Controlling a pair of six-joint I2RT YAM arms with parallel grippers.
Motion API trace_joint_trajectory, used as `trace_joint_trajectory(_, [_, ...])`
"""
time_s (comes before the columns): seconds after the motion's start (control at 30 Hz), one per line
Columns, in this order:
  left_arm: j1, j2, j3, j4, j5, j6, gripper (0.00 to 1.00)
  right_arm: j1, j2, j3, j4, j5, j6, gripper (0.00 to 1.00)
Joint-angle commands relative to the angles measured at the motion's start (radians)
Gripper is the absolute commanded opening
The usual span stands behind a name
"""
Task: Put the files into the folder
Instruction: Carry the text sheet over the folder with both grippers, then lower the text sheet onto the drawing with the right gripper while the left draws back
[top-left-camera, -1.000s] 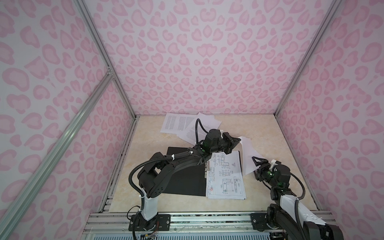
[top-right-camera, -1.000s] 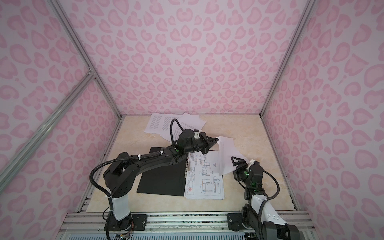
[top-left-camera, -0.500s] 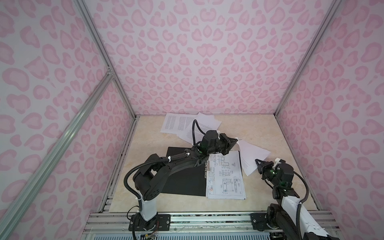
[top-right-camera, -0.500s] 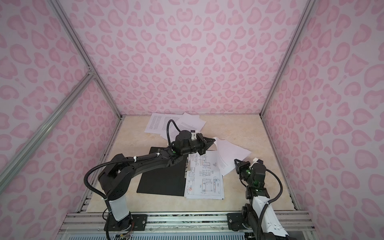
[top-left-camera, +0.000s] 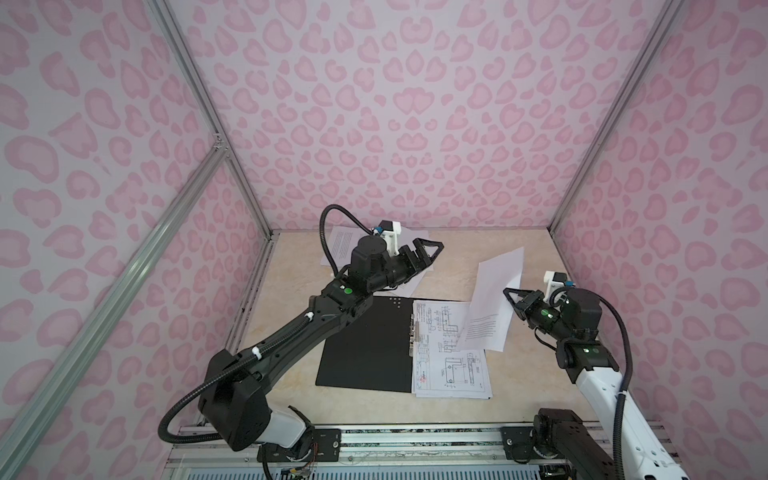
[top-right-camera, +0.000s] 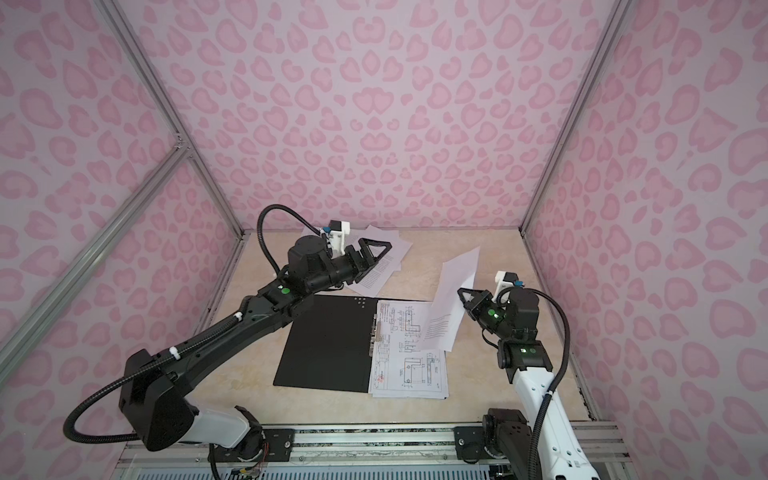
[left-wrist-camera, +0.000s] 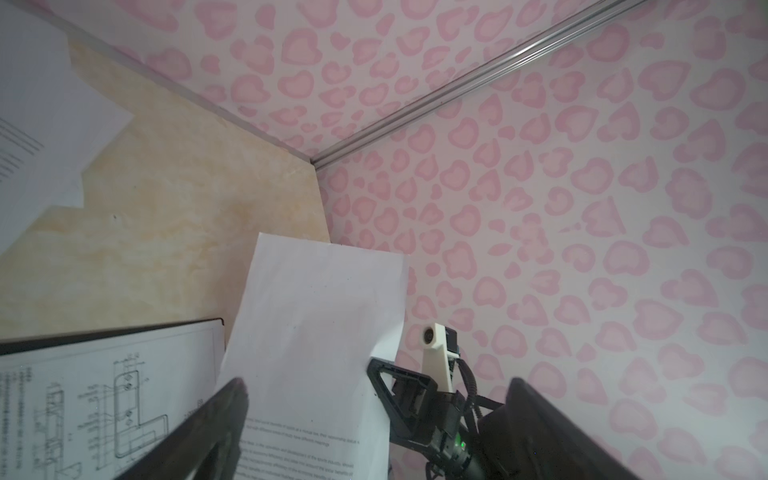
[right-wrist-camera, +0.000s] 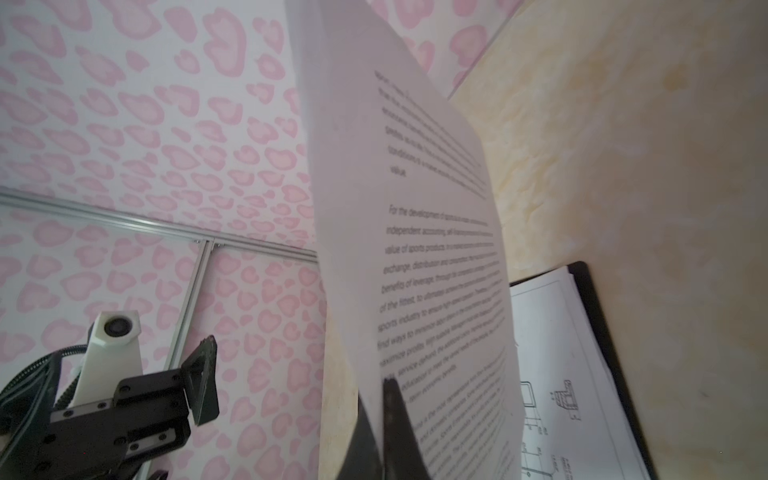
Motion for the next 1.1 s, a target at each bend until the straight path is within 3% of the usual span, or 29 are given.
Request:
trace_joint_trajectory(0.0, [0.044, -0.078, 0.015, -0.232, 0.075, 0.282, 0.98, 0.094, 0.06, 0.084, -0.046, -0.041, -0.067, 0.0])
trace_joint_trajectory(0.13, [0.1, -0.201, -0.037, -0.397, 0.067, 0.462, 0.98, 0.24, 0.109, 0.149, -0.011, -0.016, -0.038, 0.0])
trace_joint_trajectory(0.3, [0.127, -0.411, -0.194, -0.49, -0.06, 0.614, 0.98, 0.377, 0.17, 0.192, 0.017, -0.014, -0.036, 0.0])
trace_joint_trajectory(0.4, [0.129, -0.531, -0.276, -0.528, -0.134, 0.667, 0.98, 0.342, 0.18, 0.177, -0.075, -0.008, -0.119, 0.0])
trace_joint_trajectory(0.57, [0.128, -0.67, -0.396, -0.576, -0.225, 0.703, 0.98, 0.185, 0.222, 0.085, -0.186, -0.022, -0.286, 0.0])
trace_joint_trajectory(0.8, [0.129, -0.671, -0.474, -0.596, -0.25, 0.718, 0.98, 0.14, 0.478, 0.118, -0.336, 0.059, -0.583, 0.0])
trace_joint_trajectory(1.07, [0.129, -0.665, -0.481, -0.595, -0.261, 0.73, 0.98, 0.139, 0.529, 0.061, -0.236, 0.09, -0.541, 0.0])
